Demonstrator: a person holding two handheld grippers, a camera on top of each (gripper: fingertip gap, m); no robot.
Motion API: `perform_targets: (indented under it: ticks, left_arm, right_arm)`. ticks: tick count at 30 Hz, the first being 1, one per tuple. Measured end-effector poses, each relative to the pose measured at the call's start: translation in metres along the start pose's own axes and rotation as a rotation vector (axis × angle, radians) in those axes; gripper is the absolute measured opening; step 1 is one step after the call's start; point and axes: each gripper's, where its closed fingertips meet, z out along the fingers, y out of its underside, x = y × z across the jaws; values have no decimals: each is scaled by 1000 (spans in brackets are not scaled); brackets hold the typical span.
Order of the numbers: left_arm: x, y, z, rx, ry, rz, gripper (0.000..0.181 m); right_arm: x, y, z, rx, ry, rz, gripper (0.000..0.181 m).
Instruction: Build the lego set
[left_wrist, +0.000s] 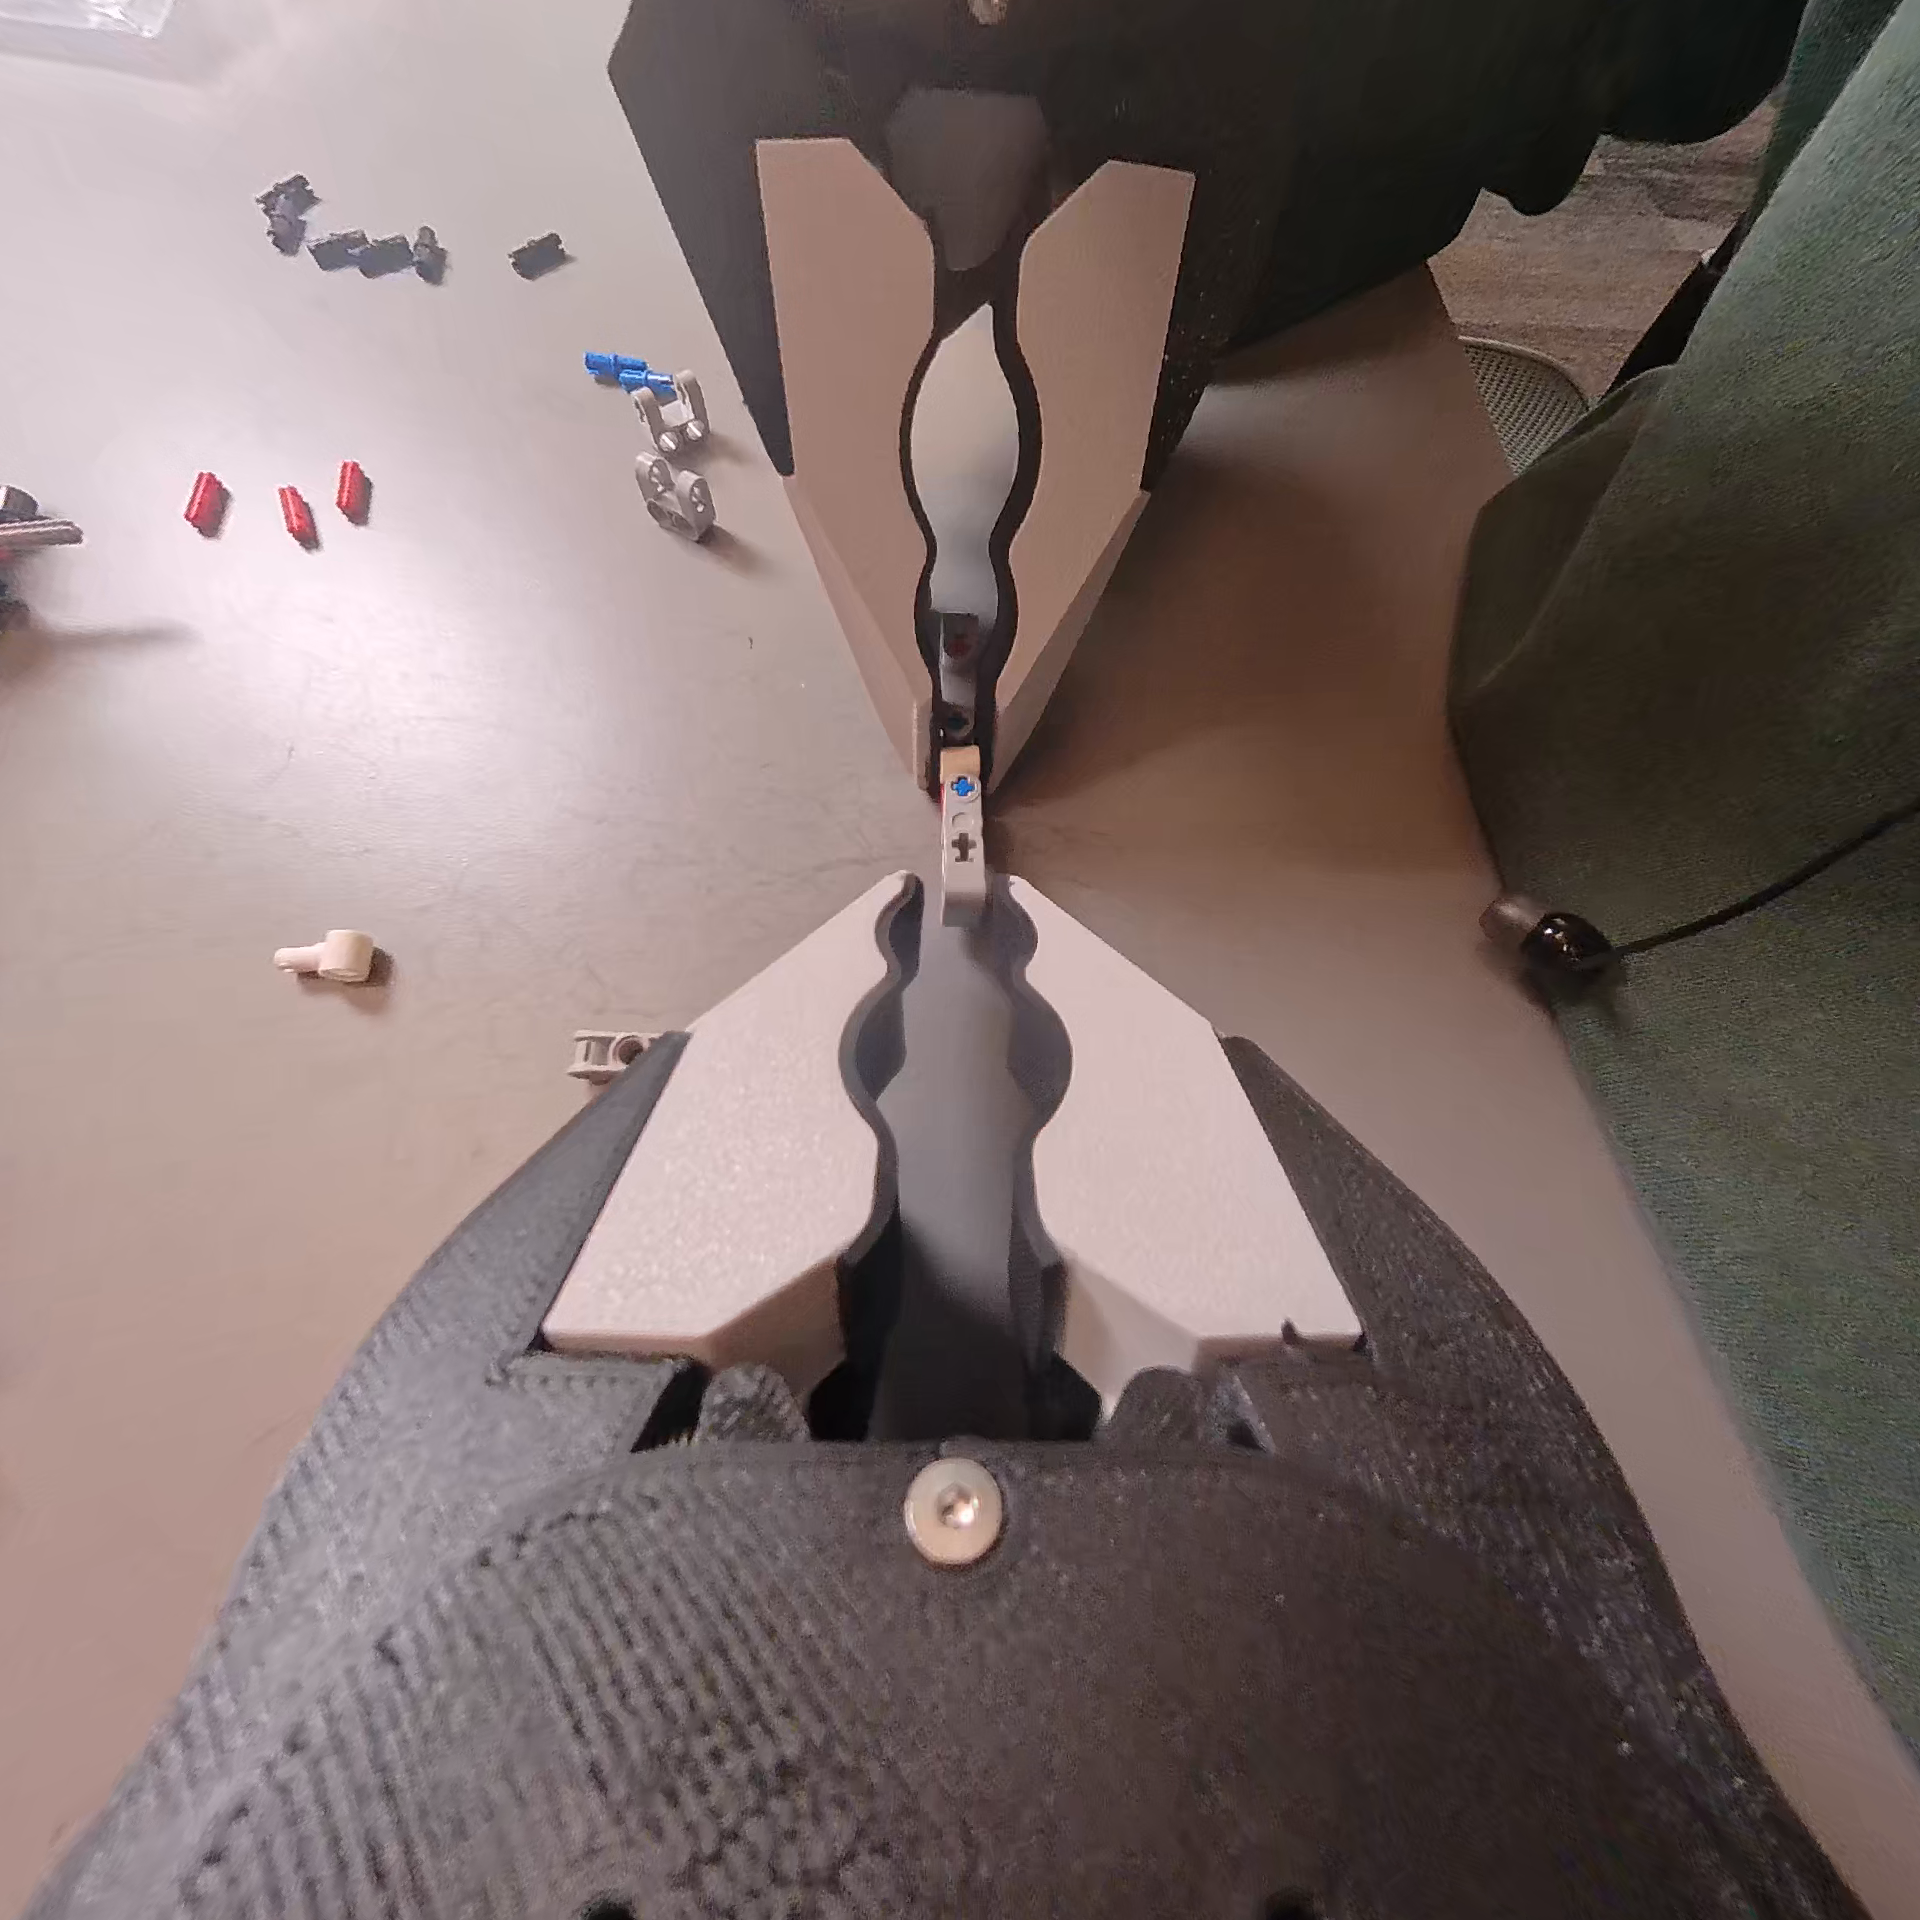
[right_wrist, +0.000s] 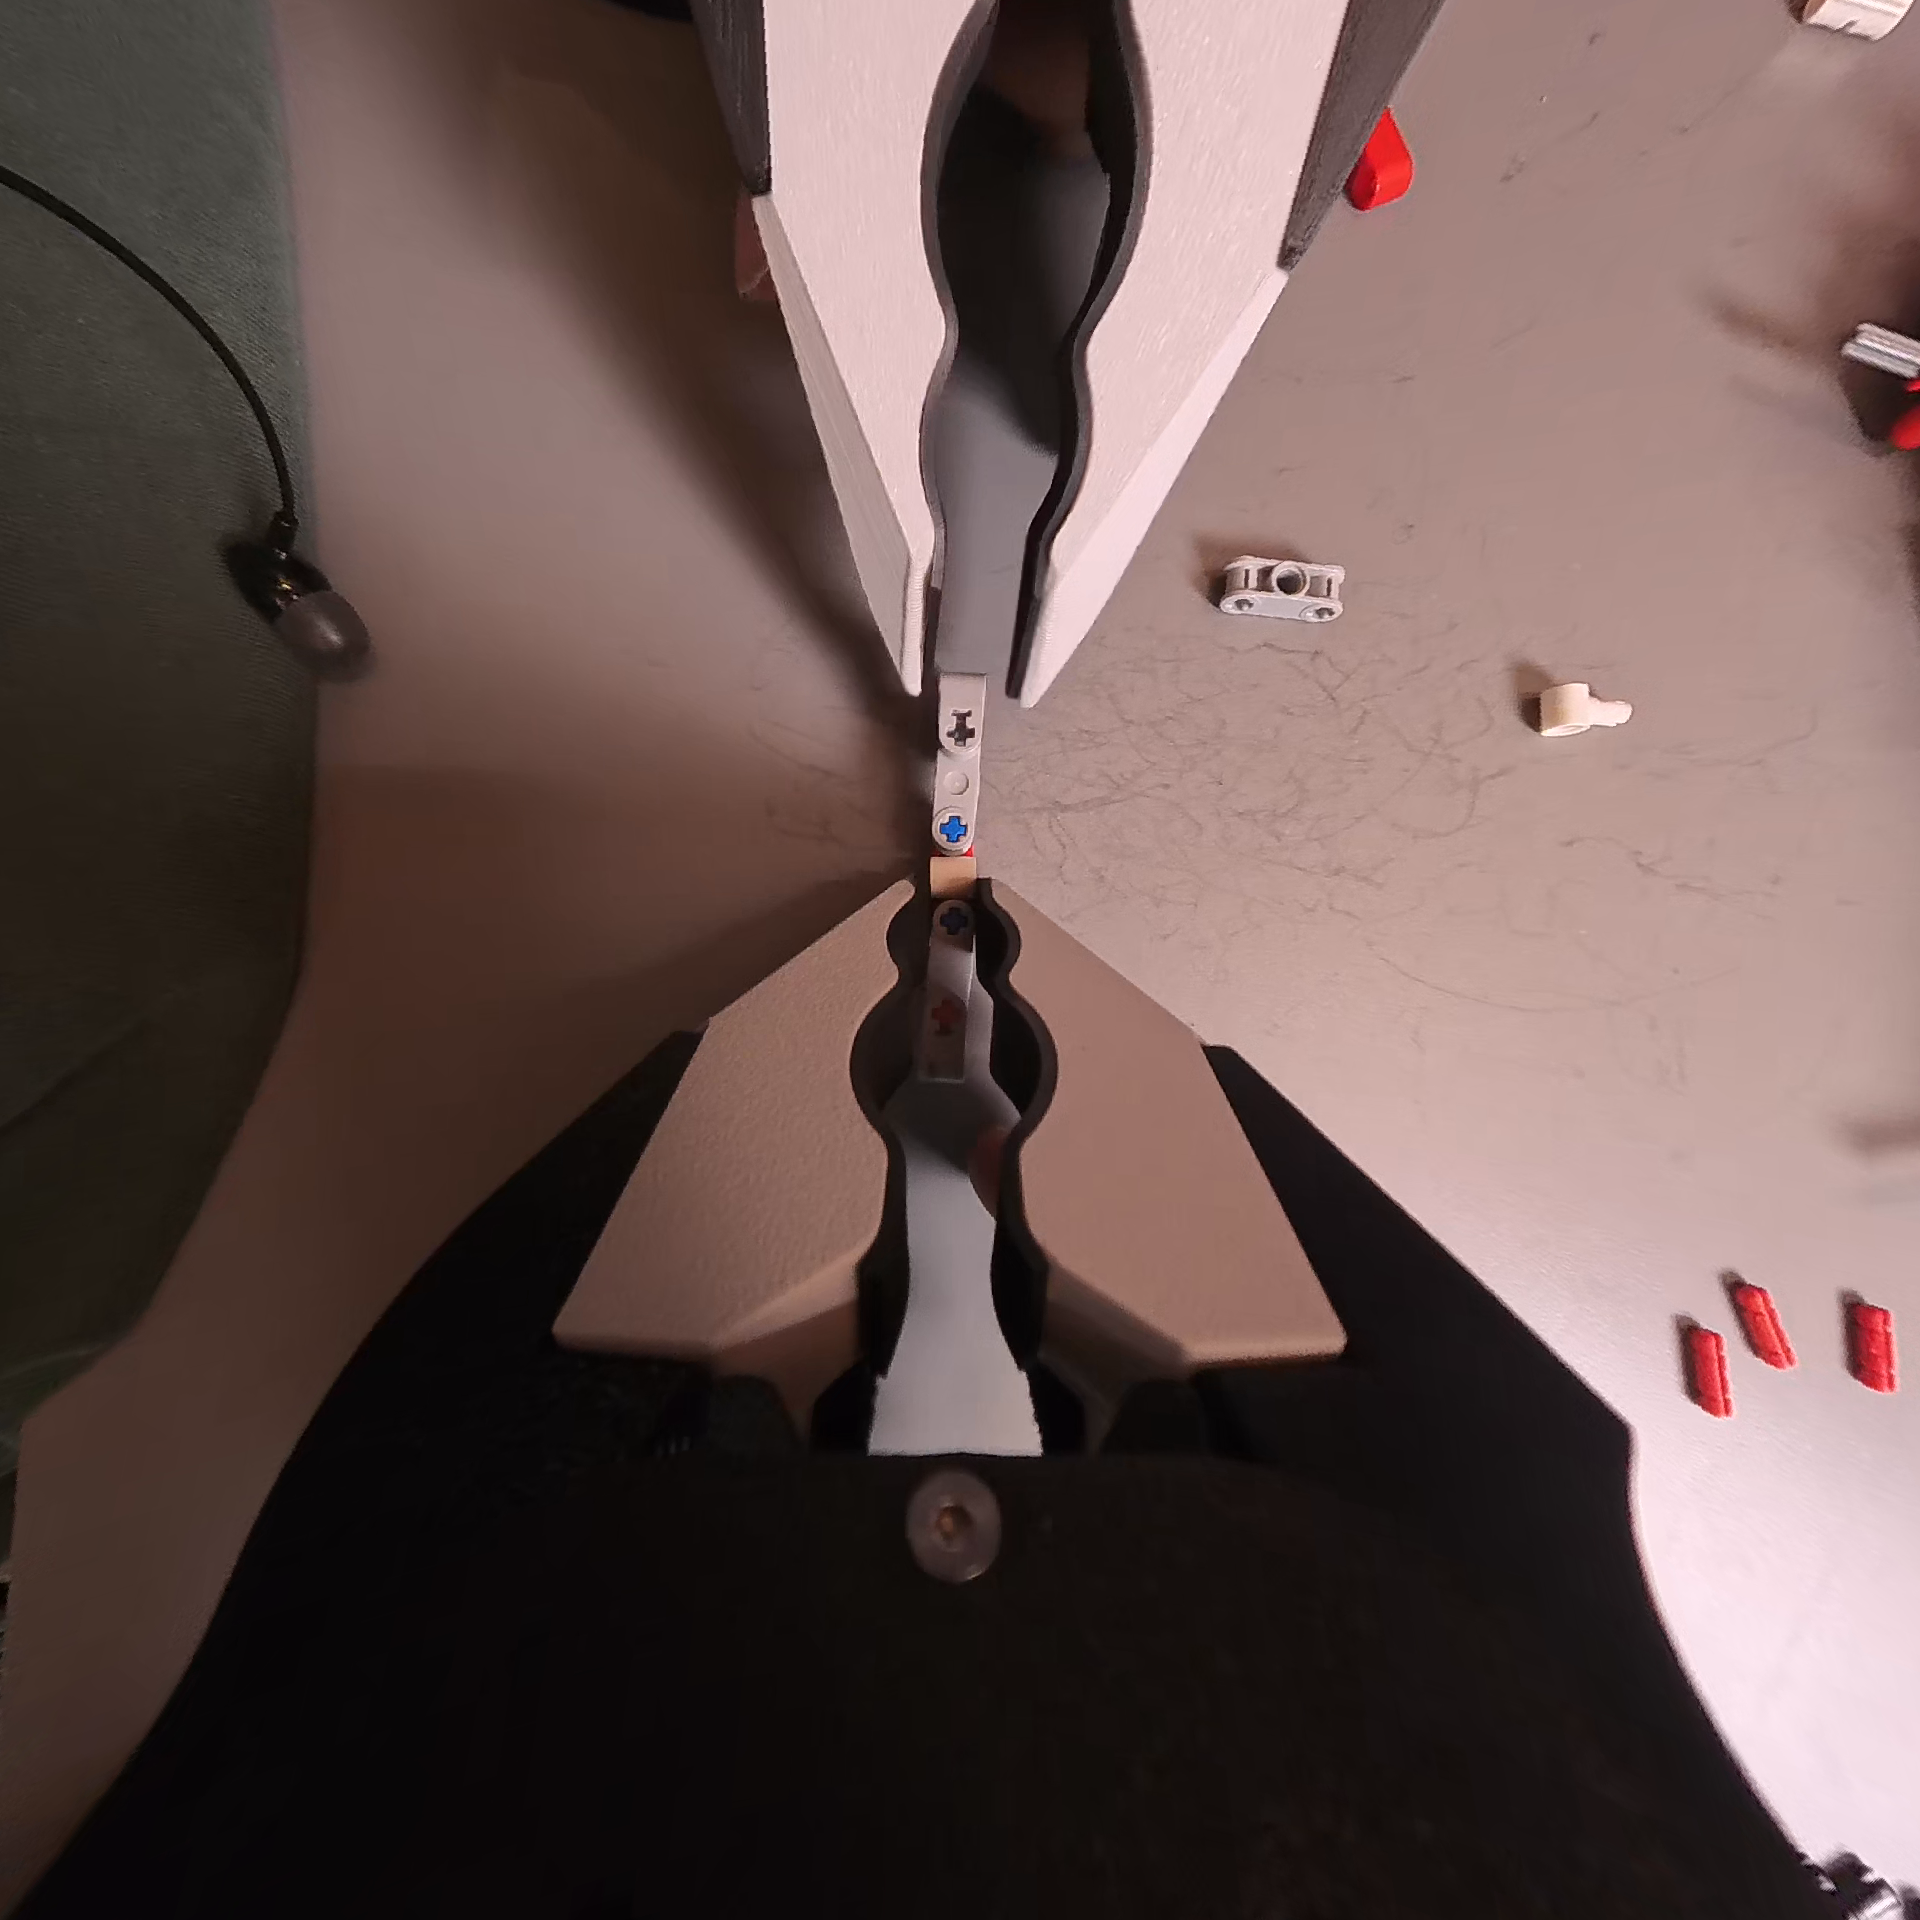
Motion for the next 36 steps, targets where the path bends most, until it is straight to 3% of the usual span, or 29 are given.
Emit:
perform_targets:
  ticks: [6, 14, 20, 23, 26, 27, 28, 29, 32, 36]
  left_arm:
    - [-11, -5, -17, 50, -12, -49, 14]
    - [-59, 0, -87, 117, -210, -134, 11]
    - [-76, 25, -113, 82, -326, -190, 9]
    - [-82, 39, -113, 17, -367, -198, 8]
    - [-85, 44, -110, -13, -387, -196, 8]
    - [-86, 44, -108, -15, -390, -194, 8]
    - [-86, 44, -107, -16, -394, -190, 8]
    - [-87, 44, -105, -15, -399, -184, 8]
    - [-89, 41, -101, 3, -413, -176, 8]
    - [-91, 33, -99, 45, -431, -166, 8]
  right_arm:
    - [1, -1, -1, 6, -4, 0, 10]
    - [1, -3, -9, 45, -17, 16, 18]
    - [16, -13, -40, 196, 5, 73, 24]
    - [42, -14, -68, 322, 121, 93, 25]
    - [84, 2, -99, 379, 357, 109, 24]
    - [100, 16, -108, 354, 450, 130, 20]
    - [114, 34, -115, 303, 526, 160, 2]
    - [122, 49, -118, 258, 562, 178, 0]
    - [134, 79, -114, 182, 581, 260, 0]
    - [134, 77, -88, 117, 517, 219, 5]
